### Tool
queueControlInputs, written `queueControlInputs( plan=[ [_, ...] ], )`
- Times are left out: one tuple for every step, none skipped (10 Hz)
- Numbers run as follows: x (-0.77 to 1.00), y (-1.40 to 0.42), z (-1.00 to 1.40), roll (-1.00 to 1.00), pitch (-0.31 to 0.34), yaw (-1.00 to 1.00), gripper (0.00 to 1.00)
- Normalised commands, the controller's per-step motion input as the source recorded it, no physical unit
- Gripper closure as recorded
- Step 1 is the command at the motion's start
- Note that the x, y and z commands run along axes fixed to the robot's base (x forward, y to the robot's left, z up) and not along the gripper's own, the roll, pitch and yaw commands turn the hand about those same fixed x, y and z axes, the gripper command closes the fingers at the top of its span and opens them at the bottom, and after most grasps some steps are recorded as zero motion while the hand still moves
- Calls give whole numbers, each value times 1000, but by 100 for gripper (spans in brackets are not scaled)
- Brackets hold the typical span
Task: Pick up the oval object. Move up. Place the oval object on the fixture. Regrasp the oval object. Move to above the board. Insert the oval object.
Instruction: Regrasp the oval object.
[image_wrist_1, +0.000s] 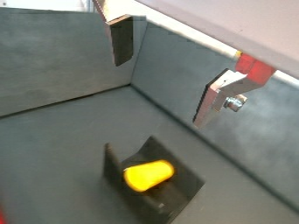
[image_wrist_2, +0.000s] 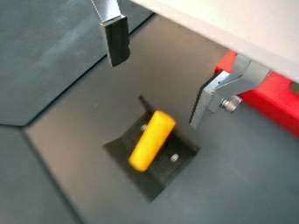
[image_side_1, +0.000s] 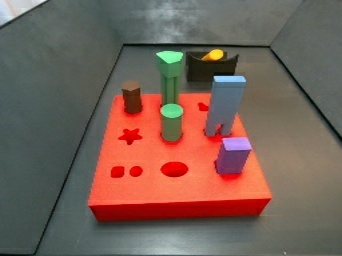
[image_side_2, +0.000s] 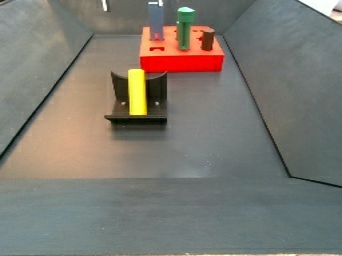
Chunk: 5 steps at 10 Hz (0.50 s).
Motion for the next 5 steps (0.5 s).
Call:
queueControlInputs(
  plan=[
    [14,-23,-6,1000,-3,34,0],
    [23,-21,-3,1000,5,37,0],
    [40,-25,-4,1000,21,41,0],
    [55,-28,-9,1000,36,46,0],
    [69,-32,-12,1000,58,54,0]
  ],
)
